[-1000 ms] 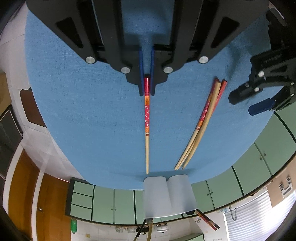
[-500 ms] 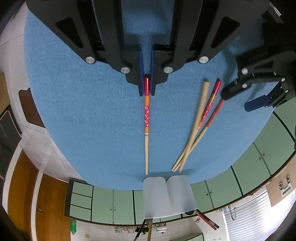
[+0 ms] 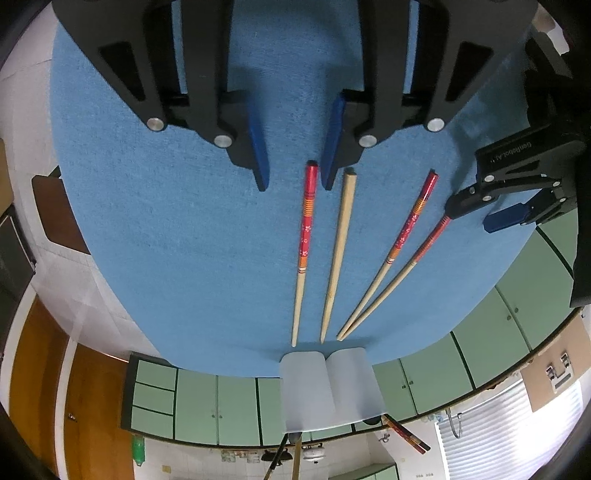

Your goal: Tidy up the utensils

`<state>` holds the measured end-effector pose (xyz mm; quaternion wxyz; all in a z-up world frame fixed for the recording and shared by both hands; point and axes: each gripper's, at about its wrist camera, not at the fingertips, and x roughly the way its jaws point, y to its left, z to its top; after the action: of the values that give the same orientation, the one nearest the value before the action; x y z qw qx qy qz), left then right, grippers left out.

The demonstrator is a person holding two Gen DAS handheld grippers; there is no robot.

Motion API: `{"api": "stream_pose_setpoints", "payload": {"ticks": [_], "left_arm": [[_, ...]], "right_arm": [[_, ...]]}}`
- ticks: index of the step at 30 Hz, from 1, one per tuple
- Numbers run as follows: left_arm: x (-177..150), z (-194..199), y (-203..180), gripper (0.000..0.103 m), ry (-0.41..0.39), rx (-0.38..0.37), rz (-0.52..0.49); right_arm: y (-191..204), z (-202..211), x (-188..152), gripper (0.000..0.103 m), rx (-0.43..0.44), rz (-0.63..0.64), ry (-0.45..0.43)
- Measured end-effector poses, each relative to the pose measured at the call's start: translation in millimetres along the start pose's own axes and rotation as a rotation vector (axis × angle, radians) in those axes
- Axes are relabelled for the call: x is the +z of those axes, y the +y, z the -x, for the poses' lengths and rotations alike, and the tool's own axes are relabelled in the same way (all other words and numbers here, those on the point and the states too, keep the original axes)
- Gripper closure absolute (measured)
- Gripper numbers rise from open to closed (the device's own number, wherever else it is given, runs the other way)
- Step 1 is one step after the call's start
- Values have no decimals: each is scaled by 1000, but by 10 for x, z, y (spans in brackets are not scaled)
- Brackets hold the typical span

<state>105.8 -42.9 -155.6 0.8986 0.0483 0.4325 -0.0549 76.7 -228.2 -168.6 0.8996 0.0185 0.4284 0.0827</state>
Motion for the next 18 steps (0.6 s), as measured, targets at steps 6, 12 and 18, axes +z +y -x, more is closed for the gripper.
{"api": "stream_pose_setpoints", "payload": {"ticks": [6,12,18], "left_arm": [[2,2,-44,47,-6,-13,-13],[12,10,-177,83,-19,-40,-52],[17,11,-230,97,-21,-62,-65]], "right_arm": [[110,-28,-2,80,-42,59,6],[147,-50,4,97,-45,79,11],[126,-23,8,98,-36,64,1]]}}
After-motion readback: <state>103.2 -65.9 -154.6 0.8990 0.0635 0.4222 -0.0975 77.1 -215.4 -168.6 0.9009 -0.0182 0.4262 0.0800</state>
